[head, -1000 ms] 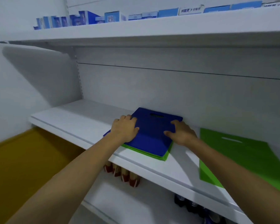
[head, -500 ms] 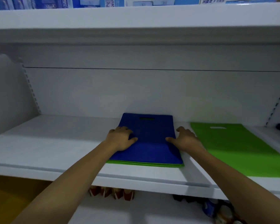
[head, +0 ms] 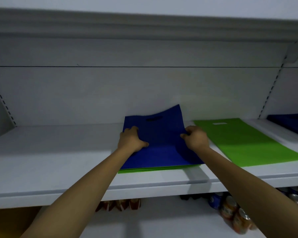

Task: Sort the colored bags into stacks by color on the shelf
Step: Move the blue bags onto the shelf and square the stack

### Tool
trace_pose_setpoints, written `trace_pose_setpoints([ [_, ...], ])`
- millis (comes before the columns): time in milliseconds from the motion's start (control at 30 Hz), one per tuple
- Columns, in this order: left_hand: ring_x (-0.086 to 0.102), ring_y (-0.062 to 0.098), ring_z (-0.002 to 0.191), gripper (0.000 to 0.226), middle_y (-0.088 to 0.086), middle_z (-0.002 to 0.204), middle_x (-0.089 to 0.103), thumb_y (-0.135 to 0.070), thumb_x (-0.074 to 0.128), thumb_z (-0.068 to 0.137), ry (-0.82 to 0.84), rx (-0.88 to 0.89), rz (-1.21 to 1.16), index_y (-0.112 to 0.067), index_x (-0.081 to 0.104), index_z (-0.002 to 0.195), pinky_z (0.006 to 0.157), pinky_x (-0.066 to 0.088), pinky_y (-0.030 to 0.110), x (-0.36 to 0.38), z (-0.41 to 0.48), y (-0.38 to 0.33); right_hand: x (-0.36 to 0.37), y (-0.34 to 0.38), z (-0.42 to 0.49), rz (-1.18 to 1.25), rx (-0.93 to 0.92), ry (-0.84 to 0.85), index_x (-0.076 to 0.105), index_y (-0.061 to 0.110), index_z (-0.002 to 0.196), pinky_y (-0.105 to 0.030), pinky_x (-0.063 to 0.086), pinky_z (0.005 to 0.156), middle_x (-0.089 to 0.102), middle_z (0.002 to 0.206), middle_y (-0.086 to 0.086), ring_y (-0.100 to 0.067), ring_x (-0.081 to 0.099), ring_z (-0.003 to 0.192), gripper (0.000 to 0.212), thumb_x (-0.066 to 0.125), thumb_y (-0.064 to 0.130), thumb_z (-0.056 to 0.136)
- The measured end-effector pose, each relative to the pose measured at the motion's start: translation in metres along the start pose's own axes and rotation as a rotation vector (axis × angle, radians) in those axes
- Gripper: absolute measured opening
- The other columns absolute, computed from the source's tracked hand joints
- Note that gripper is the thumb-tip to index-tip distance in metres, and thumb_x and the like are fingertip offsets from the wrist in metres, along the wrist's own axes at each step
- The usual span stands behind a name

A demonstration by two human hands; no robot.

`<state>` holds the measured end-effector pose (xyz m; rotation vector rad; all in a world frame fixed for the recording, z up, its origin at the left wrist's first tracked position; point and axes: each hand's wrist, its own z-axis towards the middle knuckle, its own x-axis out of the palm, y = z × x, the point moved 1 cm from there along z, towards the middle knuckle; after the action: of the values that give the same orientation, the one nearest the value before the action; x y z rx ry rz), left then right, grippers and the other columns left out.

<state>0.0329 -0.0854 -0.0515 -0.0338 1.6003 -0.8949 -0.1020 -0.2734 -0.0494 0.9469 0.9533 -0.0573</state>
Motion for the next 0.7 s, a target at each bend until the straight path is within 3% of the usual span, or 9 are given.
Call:
trace_pose_setpoints([
  [133, 0.030, 0.031, 0.134, 0.083, 0.010, 0.148, 0.034, -0.051, 0.063, 0.085, -0.065, -0.030, -0.065, -0.016, 0.023, 0.148, 0.101, 0.037, 0.037, 0.002, 0.000, 0.000, -0.007, 0.008, -0.002, 0.310, -0.041, -0.039, 0.066, 0.004, 0.099, -0.031, 0.049, 0.071, 0.064, 0.092, -0.006, -0.023, 0.060, 0.083, 0.010, 0.063, 0.011, 0.091],
  [300, 0.034, 0.031, 0.135, 0.086, 0.011, 0.152, 0.031, -0.049, 0.063, 0.087, -0.192, -0.093, -0.382, -0.015, 0.017, 0.151, 0.109, 0.035, 0.040, 0.000, 0.008, -0.012, -0.045, 0.003, -0.008, 0.692, 0.023, -0.049, 0.065, 0.006, 0.090, -0.032, 0.057, 0.075, 0.069, 0.091, -0.006, -0.022, 0.065, 0.083, 0.003, 0.062, 0.005, 0.091],
  [400, 0.043, 0.027, 0.130, 0.086, 0.008, 0.150, 0.036, -0.044, 0.067, 0.086, -0.168, -0.113, -0.721, -0.015, 0.018, 0.151, 0.107, 0.039, 0.036, 0.005, 0.006, -0.040, -0.076, -0.016, -0.010, 0.767, 0.034, -0.101, 0.064, 0.010, 0.089, -0.021, 0.055, 0.061, 0.068, 0.087, -0.001, -0.016, 0.065, 0.075, 0.004, 0.063, 0.006, 0.091],
  [467, 0.046, 0.025, 0.127, 0.078, 0.007, 0.147, 0.040, -0.040, 0.068, 0.086, -0.120, -0.115, -0.817, -0.013, 0.028, 0.148, 0.103, 0.040, 0.030, 0.011, 0.001, -0.066, -0.099, -0.033, -0.012, 0.797, 0.042, -0.142, 0.064, 0.014, 0.085, -0.016, 0.053, 0.057, 0.068, 0.087, 0.000, -0.013, 0.064, 0.073, 0.010, 0.063, 0.006, 0.091],
  [567, 0.053, 0.021, 0.114, 0.057, 0.007, 0.139, 0.051, -0.027, 0.066, 0.090, -0.043, -0.070, -0.890, -0.009, 0.045, 0.140, 0.092, 0.041, 0.023, 0.030, -0.010, -0.113, -0.138, -0.065, -0.018, 0.795, 0.056, -0.194, 0.063, 0.017, 0.084, -0.019, 0.054, 0.060, 0.068, 0.085, 0.003, -0.012, 0.064, 0.071, 0.013, 0.062, 0.006, 0.091],
  [700, 0.058, 0.017, 0.099, 0.044, 0.000, 0.121, 0.059, -0.020, 0.066, 0.090, -0.005, 0.015, -0.941, -0.009, 0.053, 0.131, 0.086, 0.047, 0.025, 0.066, -0.026, -0.180, -0.195, -0.119, -0.030, 0.768, 0.119, -0.251, 0.064, 0.015, 0.087, -0.029, 0.054, 0.063, 0.069, 0.086, -0.002, -0.020, 0.066, 0.074, 0.007, 0.062, 0.011, 0.093],
])
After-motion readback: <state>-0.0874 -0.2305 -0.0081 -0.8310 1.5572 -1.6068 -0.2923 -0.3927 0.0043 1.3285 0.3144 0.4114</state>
